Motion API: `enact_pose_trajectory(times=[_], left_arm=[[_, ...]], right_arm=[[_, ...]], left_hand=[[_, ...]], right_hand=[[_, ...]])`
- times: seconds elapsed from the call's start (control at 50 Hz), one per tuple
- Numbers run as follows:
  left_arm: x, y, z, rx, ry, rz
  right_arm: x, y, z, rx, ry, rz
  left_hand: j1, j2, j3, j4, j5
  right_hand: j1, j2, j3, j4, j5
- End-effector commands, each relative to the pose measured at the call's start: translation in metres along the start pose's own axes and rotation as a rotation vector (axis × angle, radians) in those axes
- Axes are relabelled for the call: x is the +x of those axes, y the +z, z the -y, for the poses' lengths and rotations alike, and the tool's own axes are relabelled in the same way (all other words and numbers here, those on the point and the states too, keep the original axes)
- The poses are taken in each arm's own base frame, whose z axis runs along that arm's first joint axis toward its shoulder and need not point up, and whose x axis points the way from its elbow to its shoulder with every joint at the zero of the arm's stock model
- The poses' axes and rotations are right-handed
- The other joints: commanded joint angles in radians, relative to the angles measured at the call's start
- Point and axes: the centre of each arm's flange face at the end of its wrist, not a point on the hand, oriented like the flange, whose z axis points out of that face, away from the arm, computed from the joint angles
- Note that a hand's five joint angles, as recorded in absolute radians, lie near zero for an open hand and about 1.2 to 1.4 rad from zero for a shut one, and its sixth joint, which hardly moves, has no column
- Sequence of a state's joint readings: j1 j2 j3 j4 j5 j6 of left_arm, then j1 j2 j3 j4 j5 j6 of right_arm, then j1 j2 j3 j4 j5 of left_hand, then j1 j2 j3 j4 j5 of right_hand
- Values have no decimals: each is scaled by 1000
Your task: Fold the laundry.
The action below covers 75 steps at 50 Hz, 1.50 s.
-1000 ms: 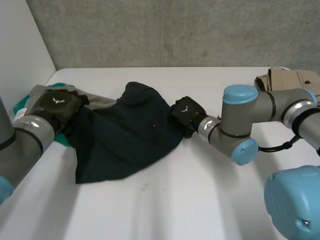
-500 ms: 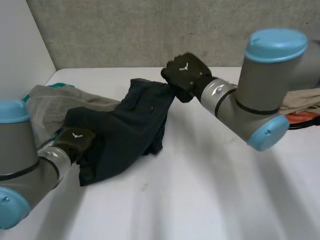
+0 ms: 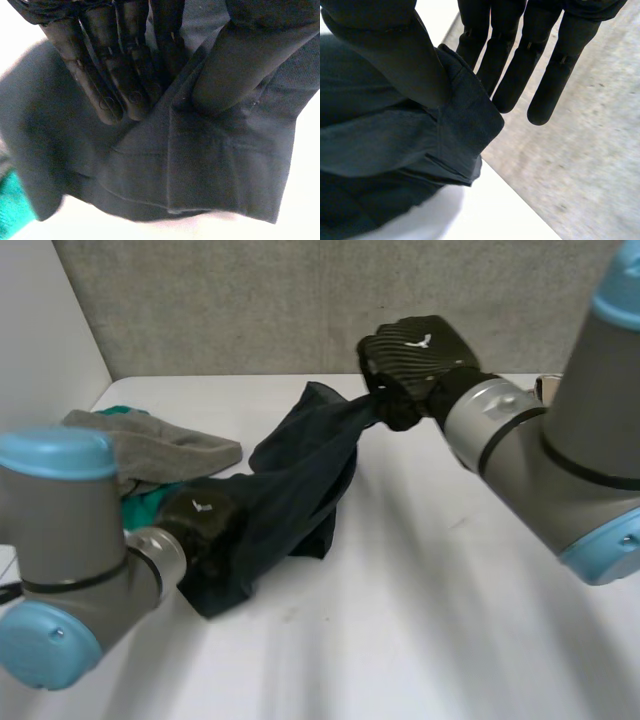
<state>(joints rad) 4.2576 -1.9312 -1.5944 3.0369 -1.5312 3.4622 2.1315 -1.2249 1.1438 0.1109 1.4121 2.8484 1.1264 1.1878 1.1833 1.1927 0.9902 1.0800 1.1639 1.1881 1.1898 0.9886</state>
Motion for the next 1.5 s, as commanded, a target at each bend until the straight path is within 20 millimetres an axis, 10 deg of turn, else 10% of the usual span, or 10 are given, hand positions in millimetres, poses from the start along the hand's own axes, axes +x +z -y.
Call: enact_pose_trajectory(times=[0.02,0.2,0.38,0.52,0.8,1.02,1.04,1.08,1.26,1.5], left_arm=[[-32,-63,74,222,-3,79],[-85,-165,172,607,27,239],[-115,-165,219,706,-52,292],[-129,-86,224,646,-67,259],[-93,117,125,382,-59,162],[-101,164,121,543,-44,272],[-98,166,122,566,-43,246],[-93,167,124,586,-41,209],[-108,137,150,592,-69,263],[-83,19,136,217,-99,168]], right_arm=[[30,-22,16,8,-119,-73],[54,-63,90,172,-192,-141],[90,-57,114,268,-96,-211],[107,-13,71,168,-6,-214],[108,78,-103,-91,30,-293],[111,134,-157,116,-124,-406],[112,140,-159,139,-145,-415],[111,144,-161,142,-162,-413],[126,132,-137,39,-148,-387],[121,34,-94,-310,-117,-96]], left_hand=[[270,208,213,204,232],[270,208,213,204,232],[270,208,213,204,232],[270,208,213,204,232],[270,208,213,204,232],[270,208,213,204,232],[-125,-187,-182,-191,-163],[-952,-1013,-1009,-1018,-990],[-952,-1013,-1009,-1018,-990],[-952,-1013,-1009,-1018,-990]], right_hand=[[316,232,208,206,233],[316,232,208,206,233],[316,232,208,206,233],[316,232,208,206,233],[316,232,208,206,233],[316,232,208,206,233],[-434,-518,-542,-544,-517],[-905,-989,-1014,-1015,-989],[-905,-989,-1014,-1015,-989],[-905,-989,-1014,-1015,-989]])
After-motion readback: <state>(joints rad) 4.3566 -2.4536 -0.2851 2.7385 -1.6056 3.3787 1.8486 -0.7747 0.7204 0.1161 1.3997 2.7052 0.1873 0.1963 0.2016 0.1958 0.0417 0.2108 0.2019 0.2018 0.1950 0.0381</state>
